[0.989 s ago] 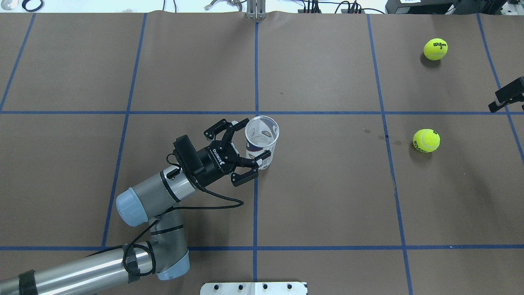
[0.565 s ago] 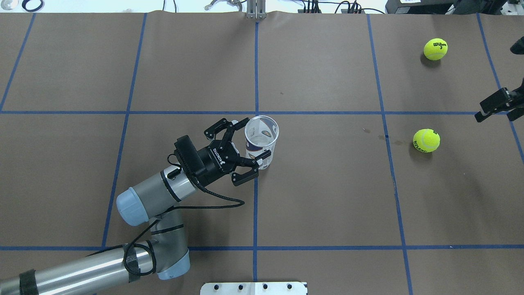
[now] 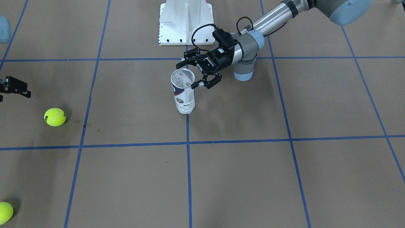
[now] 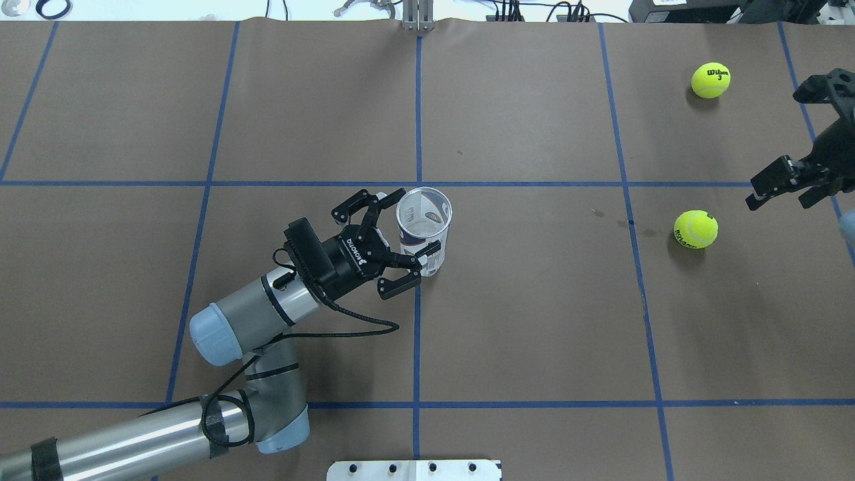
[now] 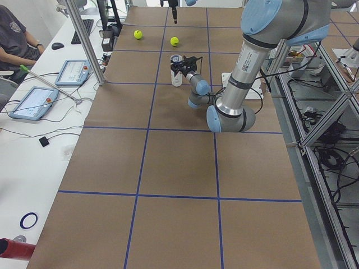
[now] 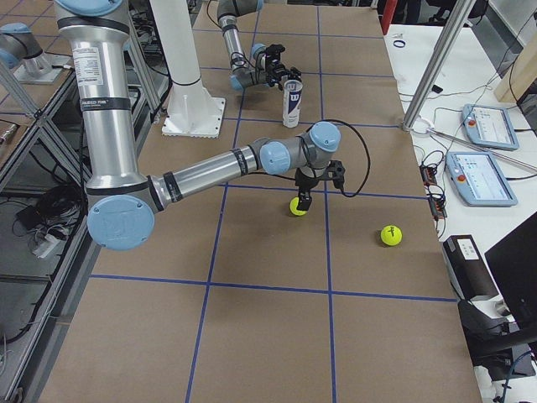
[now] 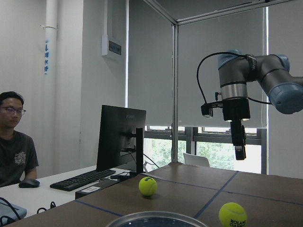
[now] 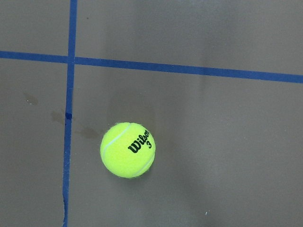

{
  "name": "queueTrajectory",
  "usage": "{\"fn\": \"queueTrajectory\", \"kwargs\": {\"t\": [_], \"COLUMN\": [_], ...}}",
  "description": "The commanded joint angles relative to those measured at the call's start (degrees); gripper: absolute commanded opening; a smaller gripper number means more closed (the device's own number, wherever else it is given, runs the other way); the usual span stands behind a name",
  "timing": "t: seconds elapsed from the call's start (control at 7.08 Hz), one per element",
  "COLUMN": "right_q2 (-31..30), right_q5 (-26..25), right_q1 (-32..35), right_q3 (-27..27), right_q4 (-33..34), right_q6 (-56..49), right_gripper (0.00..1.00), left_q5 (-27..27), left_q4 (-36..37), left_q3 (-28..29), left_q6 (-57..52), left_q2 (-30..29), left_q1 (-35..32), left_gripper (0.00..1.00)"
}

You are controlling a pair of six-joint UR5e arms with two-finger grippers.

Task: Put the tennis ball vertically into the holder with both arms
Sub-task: 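Move the right gripper toward the nearer yellow tennis ball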

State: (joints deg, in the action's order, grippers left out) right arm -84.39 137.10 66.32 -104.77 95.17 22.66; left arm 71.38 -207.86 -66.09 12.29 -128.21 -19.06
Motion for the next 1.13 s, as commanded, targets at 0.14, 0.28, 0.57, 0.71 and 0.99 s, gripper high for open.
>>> {"fn": "queueTrajectory", "kwargs": {"t": [0.14,0.28,0.57,0.71,0.99], "right_q2": [2.6,3.9,5.1,5.2,5.1], "right_q5": [-4.1,-5.6,-6.6,-7.2,-11.3], "right_q1": [-4.7,-5.8,-7.9,-8.7,-11.3], "right_q3": [0.6,1.3,3.9,5.4,7.3], "right_q4": [-0.3,-0.3,-2.8,-5.9,-9.6], "right_q6": [3.7,4.1,4.3,5.5,6.2], "right_gripper": [1.00,1.00,1.00,1.00,1.00], "left_q5": [0.0,0.0,0.0,0.0,0.0], "left_q4": [0.1,0.1,0.2,0.2,0.2], "left_q3": [0.0,0.0,0.0,0.0,0.0], "left_q6": [-0.2,-0.2,-0.2,-0.2,-0.2], "left_q2": [-0.1,-0.1,-0.1,-0.1,-0.1], "left_q1": [0.0,0.0,0.1,0.1,0.1], "left_gripper": [0.99,0.99,0.99,0.99,0.99]}}
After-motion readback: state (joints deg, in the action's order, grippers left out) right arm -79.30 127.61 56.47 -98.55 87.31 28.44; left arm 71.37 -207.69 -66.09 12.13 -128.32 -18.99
